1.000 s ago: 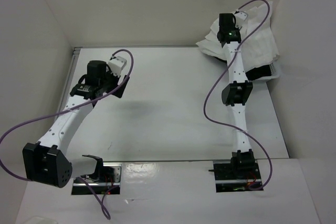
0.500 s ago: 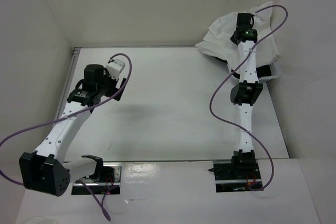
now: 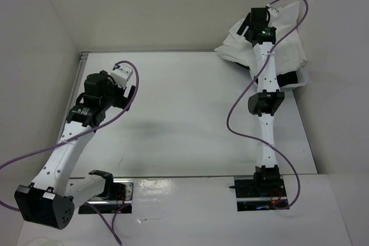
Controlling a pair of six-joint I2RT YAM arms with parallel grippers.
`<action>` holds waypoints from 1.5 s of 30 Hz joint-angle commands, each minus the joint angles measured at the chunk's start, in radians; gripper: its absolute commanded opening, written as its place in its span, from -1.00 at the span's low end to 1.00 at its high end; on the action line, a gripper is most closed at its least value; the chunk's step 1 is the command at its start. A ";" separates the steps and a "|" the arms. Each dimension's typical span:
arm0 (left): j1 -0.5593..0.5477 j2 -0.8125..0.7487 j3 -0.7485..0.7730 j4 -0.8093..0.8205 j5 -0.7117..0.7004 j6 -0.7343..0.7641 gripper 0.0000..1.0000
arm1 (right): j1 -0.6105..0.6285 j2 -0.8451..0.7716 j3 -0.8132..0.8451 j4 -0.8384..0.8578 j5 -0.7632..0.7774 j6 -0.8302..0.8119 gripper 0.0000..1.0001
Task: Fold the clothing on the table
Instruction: Grab the skirt from the pile, then move the skirt to the center of the board
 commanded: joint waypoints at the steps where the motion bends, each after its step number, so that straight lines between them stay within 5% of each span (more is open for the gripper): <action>1: -0.002 -0.033 -0.019 0.022 -0.003 0.027 0.98 | -0.035 0.022 0.017 -0.021 -0.074 -0.039 0.97; 7: -0.002 -0.042 -0.028 0.022 -0.003 0.027 0.98 | -0.035 0.081 0.017 -0.011 -0.026 -0.029 0.91; 13: -0.002 -0.051 -0.028 0.022 -0.003 0.027 0.98 | -0.035 0.113 0.017 -0.001 -0.037 -0.029 0.55; 14: -0.002 -0.051 -0.028 0.022 -0.003 0.027 0.98 | -0.035 0.113 0.017 0.010 -0.047 -0.029 0.45; 18: -0.002 -0.051 -0.028 0.022 -0.003 0.027 0.98 | -0.035 0.095 0.017 0.010 -0.015 -0.018 -0.50; 24: -0.002 -0.061 -0.037 0.022 -0.003 0.036 0.98 | -0.035 0.038 0.017 0.010 0.063 -0.036 -1.00; 31: -0.002 -0.061 -0.046 0.031 0.006 0.036 0.98 | 0.005 -0.060 0.017 0.013 0.133 -0.049 -1.00; 35: -0.002 -0.061 -0.022 0.031 -0.015 0.024 0.98 | 0.109 -0.261 0.017 0.004 0.265 -0.107 -1.00; 45: -0.002 -0.100 0.130 0.044 -0.104 -0.102 0.98 | 0.636 -0.556 0.017 -0.028 0.416 -0.202 -1.00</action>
